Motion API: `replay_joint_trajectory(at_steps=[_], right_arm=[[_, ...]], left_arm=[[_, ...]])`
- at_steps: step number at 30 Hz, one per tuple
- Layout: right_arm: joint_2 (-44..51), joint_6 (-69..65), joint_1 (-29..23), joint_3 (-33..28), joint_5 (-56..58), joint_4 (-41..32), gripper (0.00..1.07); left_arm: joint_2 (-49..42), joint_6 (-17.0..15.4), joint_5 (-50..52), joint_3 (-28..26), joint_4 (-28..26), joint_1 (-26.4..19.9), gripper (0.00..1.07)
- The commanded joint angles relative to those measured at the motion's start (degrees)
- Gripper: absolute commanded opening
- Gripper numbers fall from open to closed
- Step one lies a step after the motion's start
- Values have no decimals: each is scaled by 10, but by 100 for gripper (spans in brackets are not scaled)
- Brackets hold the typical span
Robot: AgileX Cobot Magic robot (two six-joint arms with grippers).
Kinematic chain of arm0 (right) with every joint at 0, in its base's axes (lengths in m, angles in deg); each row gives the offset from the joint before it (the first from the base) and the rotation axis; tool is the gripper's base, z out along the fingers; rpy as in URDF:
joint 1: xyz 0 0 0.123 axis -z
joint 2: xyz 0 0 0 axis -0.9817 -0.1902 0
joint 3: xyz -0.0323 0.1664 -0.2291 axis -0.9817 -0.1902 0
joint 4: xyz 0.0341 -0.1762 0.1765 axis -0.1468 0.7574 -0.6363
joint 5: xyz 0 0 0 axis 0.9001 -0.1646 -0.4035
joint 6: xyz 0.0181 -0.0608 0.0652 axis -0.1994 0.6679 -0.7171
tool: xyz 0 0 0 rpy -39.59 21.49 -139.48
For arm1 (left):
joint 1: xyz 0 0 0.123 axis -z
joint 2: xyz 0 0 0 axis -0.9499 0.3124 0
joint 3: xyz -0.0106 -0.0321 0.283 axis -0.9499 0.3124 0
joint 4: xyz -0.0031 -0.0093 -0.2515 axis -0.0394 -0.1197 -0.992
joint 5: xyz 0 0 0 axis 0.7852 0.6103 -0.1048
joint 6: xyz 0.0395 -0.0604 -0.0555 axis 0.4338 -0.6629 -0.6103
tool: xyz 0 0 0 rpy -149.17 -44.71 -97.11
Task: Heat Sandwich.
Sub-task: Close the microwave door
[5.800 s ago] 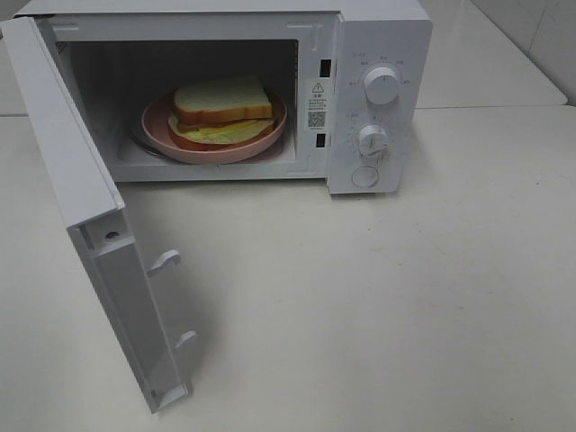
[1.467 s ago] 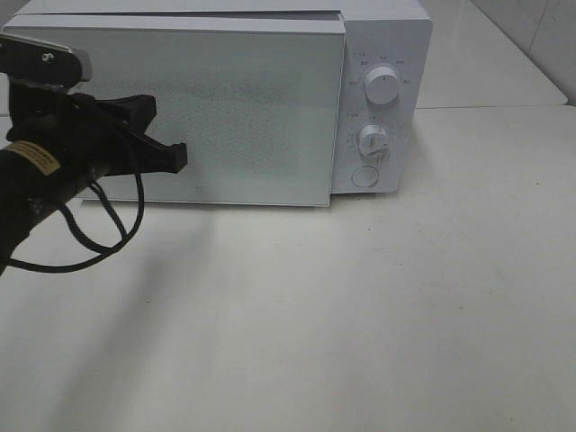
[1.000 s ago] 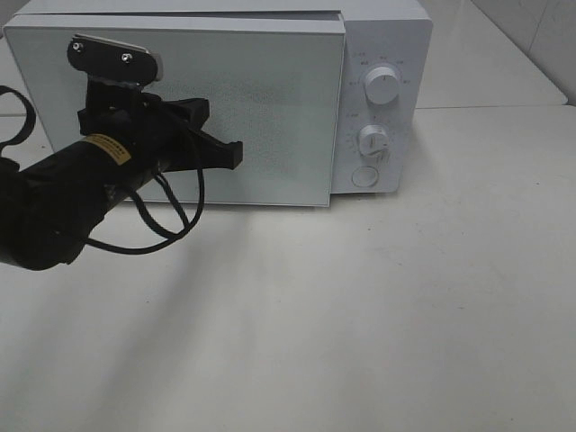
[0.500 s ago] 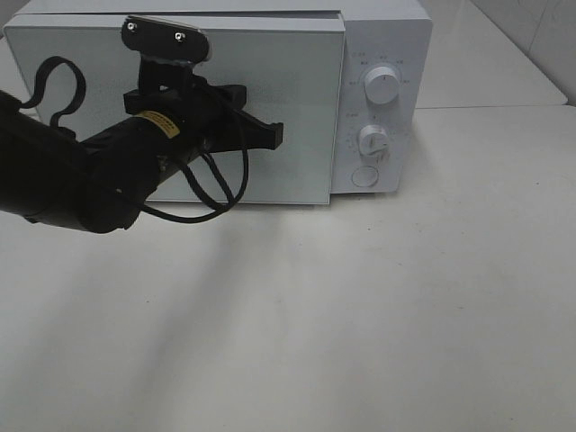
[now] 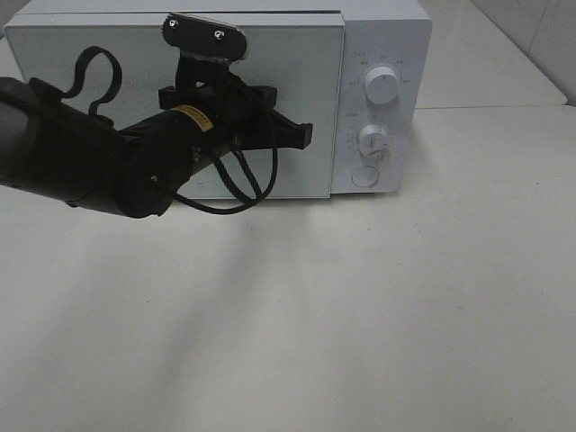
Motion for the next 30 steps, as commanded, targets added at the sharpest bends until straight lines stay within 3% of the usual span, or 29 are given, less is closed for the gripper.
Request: replay_joint_trajectory(at_steps=[1,20,30], right_arm=[[17,0,3,-1,-5,3,71],[17,0,3,-1,-5,3,71],[17,0,3,-1,-5,3,71]], left_arm=[[14,-1,32,-33,-38,-14,0],[26,-1,20,-54,-38,-14,0],[12,-3,19,-25,-38,-14,0]])
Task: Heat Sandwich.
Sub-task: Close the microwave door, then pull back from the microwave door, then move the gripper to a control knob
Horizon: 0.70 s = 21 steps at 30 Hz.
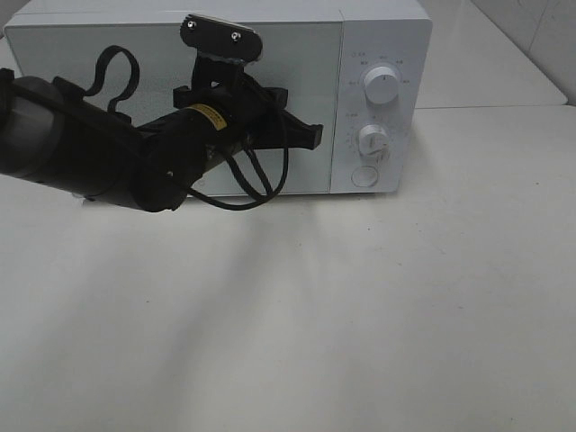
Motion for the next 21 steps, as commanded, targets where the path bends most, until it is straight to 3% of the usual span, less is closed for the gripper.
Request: replay_joint_trajectory(at_steps=[1,9,21], right_arm=[[17,0,3,-1,-5,3,71],[17,0,3,-1,-5,3,71],[17,0,3,-1,-5,3,71]], left_arm=[[-12,-5,35,6,-45,-15,0],[-32,-9,35,30,-44,-8,0],[-68,-9,23,84,-40,42,0]])
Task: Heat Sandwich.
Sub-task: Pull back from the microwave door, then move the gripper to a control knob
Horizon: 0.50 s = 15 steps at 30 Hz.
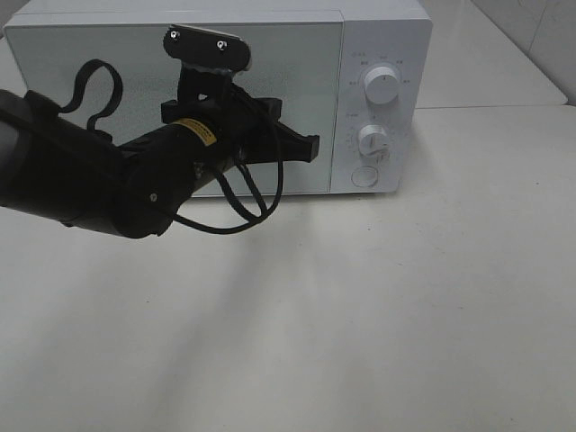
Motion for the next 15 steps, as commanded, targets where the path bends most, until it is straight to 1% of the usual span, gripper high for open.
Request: replay_joint_trajectory(at_steps=[1,2,3,4,5,6,8,9,10,11,13,14,15], right_arm=[[17,0,3,-1,-5,3,71],[17,0,3,-1,-5,3,71],[17,0,3,-1,-5,3,71],[17,0,3,-1,-5,3,71],[17,0,3,-1,-5,3,71],[17,0,3,-1,-5,3,71],[17,0,3,-1,-5,3,71],[17,0,3,-1,-5,3,71],[17,0,3,-1,-5,3,71],[17,0,3,-1,-5,3,71],[17,0,3,-1,-5,3,71],[17,0,3,-1,-5,3,71],[17,0,3,-1,-5,3,71]], left_arm=[[-19,-4,-2,10,-3,6,0],[-23,-4,-8,15,-3,6,5],[-29,-4,-18,20,-3,6,13],[-33,-4,-25,24,-3,6,24],[-41,-5,-47,33,-5,6,52],[-41,-5,-47,33,-5,6,52],[-52,-5,-80,36,-15,6,86],[-57,-5,-97,36,-19,6,97],[-72,-4,-133,38,-23,6,99],[-72,-4,-133,38,-23,6,99],[-88,-4,-189,39,-22,6,98],[-100,-4,-241,39,-22,6,97],[-108,-3,-259,39,-22,6,97]])
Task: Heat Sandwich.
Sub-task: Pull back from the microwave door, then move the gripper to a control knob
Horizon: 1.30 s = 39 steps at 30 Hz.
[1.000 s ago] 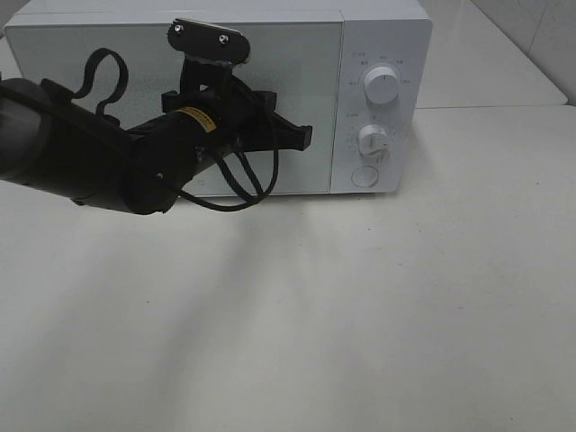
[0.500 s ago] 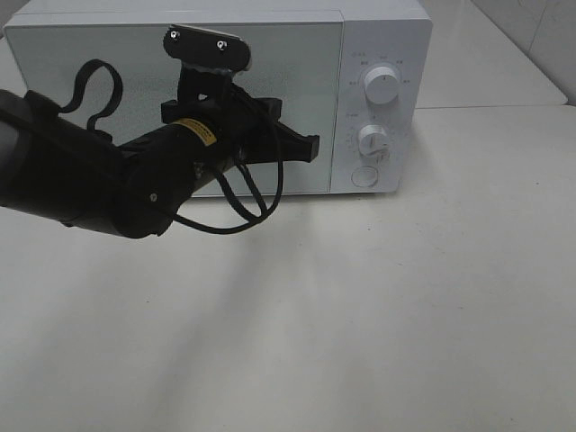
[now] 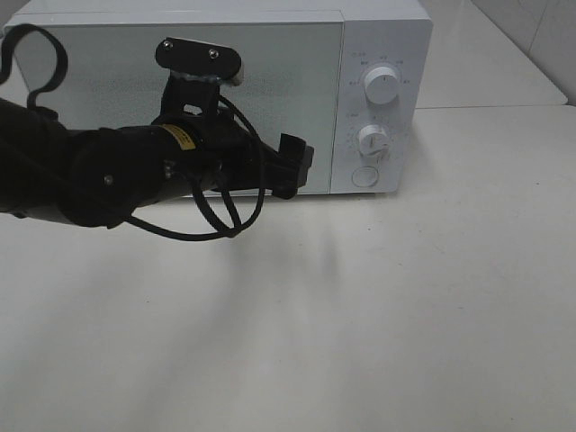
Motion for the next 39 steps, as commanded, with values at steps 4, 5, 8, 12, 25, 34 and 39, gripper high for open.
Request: replay_joint_trajectory(at_steps=[4,5,8,12,25,34,39], right_arm=[[17,0,3,-1,-5,3,71],[17,0,3,-1,-5,3,71],[17,0,3,-1,-5,3,71],[17,0,3,-1,-5,3,71],[17,0,3,-1,-5,3,71],[17,0,3,-1,-5,3,71],[17,0,3,-1,-5,3,71]], left_arm=[[-45,2,-146,2,1,2,97],[-51,2,-165,2,5,1,97],[-63,2,-213,1,19,0,97],[-88,2,-301,1,54,0,97],[-180,-69,-520,1,128,-9,97],[-205,-92,-621,1,133,-134,97],[-217,-90,-687,1,141,-220,97]])
